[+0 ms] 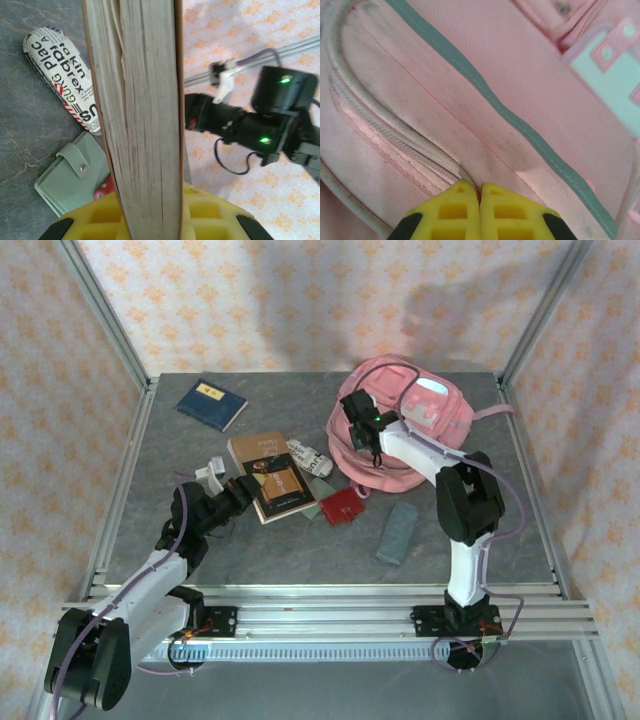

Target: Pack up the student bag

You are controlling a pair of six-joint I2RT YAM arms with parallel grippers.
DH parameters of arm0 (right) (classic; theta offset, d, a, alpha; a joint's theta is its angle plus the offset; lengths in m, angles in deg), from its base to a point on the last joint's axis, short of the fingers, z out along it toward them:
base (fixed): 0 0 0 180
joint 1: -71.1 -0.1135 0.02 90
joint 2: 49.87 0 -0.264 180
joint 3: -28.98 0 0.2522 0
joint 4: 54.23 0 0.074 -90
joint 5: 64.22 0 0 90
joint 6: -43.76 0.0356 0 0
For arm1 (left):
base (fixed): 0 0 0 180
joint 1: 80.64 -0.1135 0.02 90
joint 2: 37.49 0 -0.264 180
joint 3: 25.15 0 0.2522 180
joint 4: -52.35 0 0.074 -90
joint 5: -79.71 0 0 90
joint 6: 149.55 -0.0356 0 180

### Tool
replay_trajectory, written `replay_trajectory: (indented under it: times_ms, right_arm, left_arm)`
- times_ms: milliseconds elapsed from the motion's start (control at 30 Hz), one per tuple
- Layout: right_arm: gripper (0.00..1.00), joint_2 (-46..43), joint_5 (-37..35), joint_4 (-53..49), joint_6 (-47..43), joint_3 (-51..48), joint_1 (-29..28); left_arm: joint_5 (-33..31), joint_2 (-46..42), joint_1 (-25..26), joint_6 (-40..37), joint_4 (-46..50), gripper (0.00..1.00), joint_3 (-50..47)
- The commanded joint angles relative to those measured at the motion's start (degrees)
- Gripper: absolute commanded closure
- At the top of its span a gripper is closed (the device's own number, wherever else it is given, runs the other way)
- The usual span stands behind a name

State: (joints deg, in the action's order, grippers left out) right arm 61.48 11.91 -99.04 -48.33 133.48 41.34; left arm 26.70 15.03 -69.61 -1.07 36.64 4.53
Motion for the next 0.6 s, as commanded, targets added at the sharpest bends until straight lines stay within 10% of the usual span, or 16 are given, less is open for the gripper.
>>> replay_trajectory:
  times_ms: [0,567]
  right_arm:
    - [1.00,-6.05,1.91,-0.53,4.89,7.41,-0.52]
    - [1.00,-3.99,3.01,-7.24,11.47,23.65,1.32]
  left_arm:
    - [-0.05,0.04,1.13,0.58,-7.18,1.00,2.47]
    - [-12.51,17.15,11.11,6.69,-22.96,1.00,12.00]
